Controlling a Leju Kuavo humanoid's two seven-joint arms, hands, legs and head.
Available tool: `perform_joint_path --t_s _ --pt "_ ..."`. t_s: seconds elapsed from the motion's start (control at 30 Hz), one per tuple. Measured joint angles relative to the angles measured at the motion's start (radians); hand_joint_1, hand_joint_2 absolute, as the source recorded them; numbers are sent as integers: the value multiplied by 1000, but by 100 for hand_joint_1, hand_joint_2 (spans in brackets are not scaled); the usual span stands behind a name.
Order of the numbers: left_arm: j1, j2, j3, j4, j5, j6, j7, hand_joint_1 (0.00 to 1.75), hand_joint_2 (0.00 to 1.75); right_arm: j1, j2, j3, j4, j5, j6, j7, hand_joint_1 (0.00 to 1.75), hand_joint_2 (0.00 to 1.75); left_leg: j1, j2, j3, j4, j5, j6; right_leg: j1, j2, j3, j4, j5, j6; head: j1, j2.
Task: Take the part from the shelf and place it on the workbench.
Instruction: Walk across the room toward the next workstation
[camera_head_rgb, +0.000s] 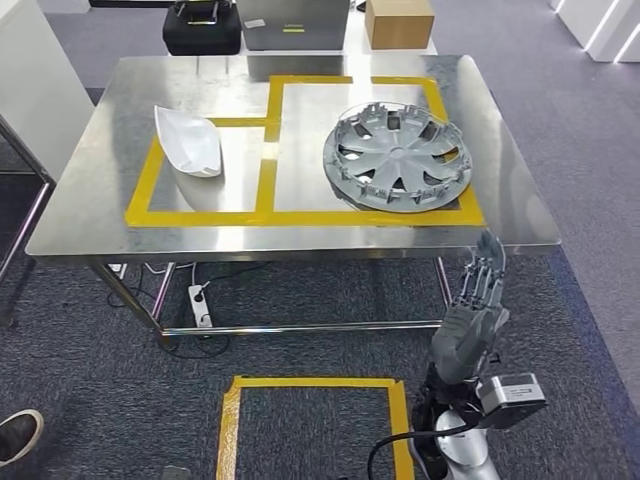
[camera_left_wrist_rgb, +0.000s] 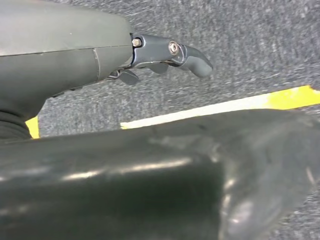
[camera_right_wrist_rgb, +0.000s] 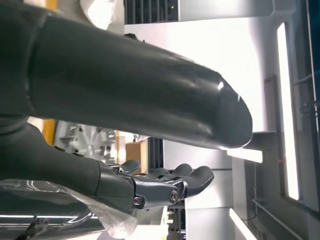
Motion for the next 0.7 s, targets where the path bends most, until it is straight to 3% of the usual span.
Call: perform_joint_path --t_s 0.07,0.13,0.2,0.27,0.3,0.37,0.43,0.47,0.5,0.53,0.6,0.67,0.7 --pt "0 -3 7 0 12 5 -3 0 0 23 9 -10 0 6 -12 0 0 0 1 1 -28 11 16 -7 -3 0 86 -94 55 2 0 0" --pt "2 -7 16 0 25 13 -7 0 0 63 24 -24 1 -4 -17 1 0 0 -1 -1 -47 22 29 -17 -2 0 188 -237 53 -2 1 0" --pt "6 -11 27 0 34 29 -4 0 0 110 38 -53 20 -54 10 18 0 0 -2 -2 -56 25 46 -28 3 2 224 -306 34 -12 2 0" --pt "12 -17 37 0 37 53 11 0 0 142 53 -113 95 -90 58 52 0 0 1 -3 -61 25 52 -39 3 1 204 -310 45 -27 1 0" --pt "14 -19 41 0 37 64 18 0 0 146 59 -156 155 -86 86 71 0 0 2 -4 -67 36 31 -44 2 -1 198 -311 54 -37 -1 0" --pt "17 -24 47 0 36 90 17 0 0 124 68 -264 336 -50 153 98 0 0 4 -5 -88 115 -61 -53 0 -4 181 -311 75 -53 -7 0" --pt "17 -28 49 0 30 115 6 0 0 72 64 -388 589 -3 180 120 0 0 5 -5 -108 240 -145 -57 2 -6 158 -309 94 -57 -10 0" --pt "17 -30 49 0 25 129 3 0 0 42 59 -446 724 21 160 146 0 0 5 -5 -108 282 -156 -57 4 -9 145 -306 103 -57 -10 0" --pt "17 -32 49 0 17 145 4 0 0 17 55 -499 855 43 120 188 0 0 4 -5 -93 291 -143 -56 5 -12 132 -302 109 -57 -10 0" --pt "17 -33 49 0 10 162 8 0 0 -4 53 -544 970 62 73 240 0 0 4 -5 -63 265 -117 -52 6 -14 120 -297 114 -57 -10 0" --pt "17 -33 49 0 1 188 15 0 0 -35 56 -604 1148 94 11 349 0 0 0 -9 25 138 -72 -33 9 -15 99 -285 120 -55 -9 0" --pt "17 -33 49 0 -4 195 9 0 0 -62 62 -631 1271 130 4 445 0 0 -7 -12 83 32 -68 -16 8 -13 85 -277 131 -47 -9 0" --pt "17 -33 49 0 -8 195 4 0 0 -74 64 -636 1318 152 9 492 0 0 -11 -12 91 12 -71 -11 5 -12 79 -276 138 -41 -9 0"
